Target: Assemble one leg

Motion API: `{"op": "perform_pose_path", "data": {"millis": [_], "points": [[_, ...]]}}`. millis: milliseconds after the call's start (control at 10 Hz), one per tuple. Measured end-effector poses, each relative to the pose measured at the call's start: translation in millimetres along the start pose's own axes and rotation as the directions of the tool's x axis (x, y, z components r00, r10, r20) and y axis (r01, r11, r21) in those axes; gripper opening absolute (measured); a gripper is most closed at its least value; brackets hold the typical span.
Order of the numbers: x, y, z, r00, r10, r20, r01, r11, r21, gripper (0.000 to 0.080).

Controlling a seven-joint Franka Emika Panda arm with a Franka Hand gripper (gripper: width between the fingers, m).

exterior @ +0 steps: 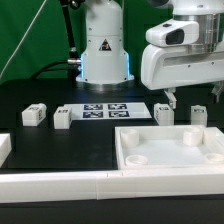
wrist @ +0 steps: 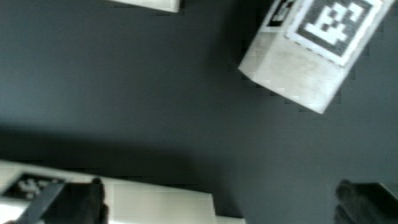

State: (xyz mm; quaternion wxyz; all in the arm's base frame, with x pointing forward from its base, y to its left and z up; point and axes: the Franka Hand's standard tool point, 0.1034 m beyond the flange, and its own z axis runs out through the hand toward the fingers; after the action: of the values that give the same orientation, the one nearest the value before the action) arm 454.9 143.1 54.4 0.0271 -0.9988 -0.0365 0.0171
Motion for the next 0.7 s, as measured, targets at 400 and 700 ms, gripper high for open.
{"op": "perform_pose_path", "data": {"millis": [400, 700], "points": [[-10.3, -20.2, 9.0, 0.936, 0.352, -0.006, -0.351, 0.936, 0.039, 0.0648], [-11.6, -18.9, 9.2, 0.923, 0.383, 0.028, -0.384, 0.923, 0.038, 0.0648]]}}
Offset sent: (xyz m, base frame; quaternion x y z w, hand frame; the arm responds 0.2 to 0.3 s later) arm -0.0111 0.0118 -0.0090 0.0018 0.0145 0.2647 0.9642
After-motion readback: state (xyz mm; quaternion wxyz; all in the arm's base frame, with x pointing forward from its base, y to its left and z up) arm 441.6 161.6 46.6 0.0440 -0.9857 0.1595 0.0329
